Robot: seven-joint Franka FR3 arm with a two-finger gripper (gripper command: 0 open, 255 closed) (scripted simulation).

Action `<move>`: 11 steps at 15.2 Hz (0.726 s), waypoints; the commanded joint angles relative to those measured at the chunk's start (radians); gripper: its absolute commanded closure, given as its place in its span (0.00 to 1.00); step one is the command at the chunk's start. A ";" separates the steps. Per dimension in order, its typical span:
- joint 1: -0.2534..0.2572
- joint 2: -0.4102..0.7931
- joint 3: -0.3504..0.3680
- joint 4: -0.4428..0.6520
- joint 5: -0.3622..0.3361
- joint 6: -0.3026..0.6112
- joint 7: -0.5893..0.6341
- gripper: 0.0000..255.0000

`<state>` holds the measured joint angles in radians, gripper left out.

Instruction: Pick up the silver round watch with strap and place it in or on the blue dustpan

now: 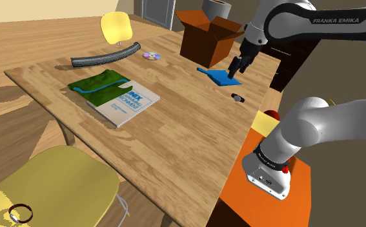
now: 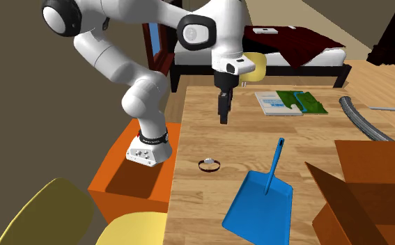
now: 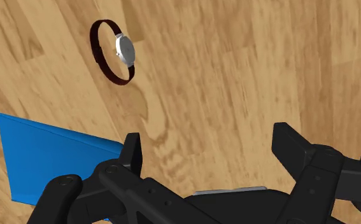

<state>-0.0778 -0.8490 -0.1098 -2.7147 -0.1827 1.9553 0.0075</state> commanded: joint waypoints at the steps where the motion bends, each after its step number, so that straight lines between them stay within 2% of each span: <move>1: -0.032 -0.008 -0.049 -0.065 -0.036 0.063 -0.040 0.00; 7: -0.089 0.068 -0.216 -0.169 -0.160 0.274 -0.134 0.00; 11: -0.093 0.116 -0.244 -0.193 -0.185 0.349 -0.136 0.00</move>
<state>-0.1666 -0.7492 -0.3438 -2.9009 -0.3616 2.2848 -0.1250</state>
